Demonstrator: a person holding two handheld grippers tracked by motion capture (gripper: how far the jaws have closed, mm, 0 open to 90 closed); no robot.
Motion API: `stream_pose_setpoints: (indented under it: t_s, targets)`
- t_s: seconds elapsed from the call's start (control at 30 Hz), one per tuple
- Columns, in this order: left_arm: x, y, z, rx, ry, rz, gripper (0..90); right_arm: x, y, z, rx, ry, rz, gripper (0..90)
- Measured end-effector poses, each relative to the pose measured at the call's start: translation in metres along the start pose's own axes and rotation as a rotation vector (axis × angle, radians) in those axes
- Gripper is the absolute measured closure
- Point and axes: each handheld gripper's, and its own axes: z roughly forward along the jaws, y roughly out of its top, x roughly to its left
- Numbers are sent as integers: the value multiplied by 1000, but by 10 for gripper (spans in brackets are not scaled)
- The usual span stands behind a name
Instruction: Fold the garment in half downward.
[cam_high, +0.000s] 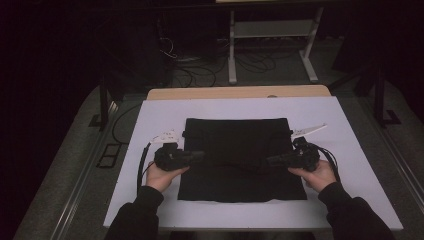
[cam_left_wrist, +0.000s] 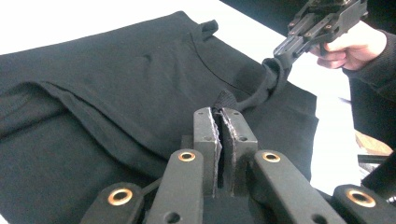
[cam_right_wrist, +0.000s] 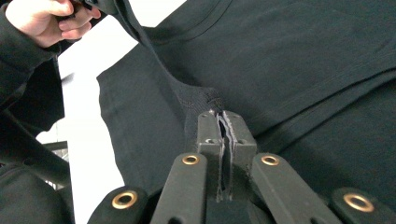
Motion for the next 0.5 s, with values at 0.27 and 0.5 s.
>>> stream_pose_setpoints:
  t_s: [0.27, 0.5]
  targets:
    - [-10, -11, -8, 23, -13, 4, 839, 8, -11, -10, -8, 8, 6, 855]
    - [-21, -18, -8, 84, -14, 36, 839, 13, -20, -12, 9, 21, 5, 855]
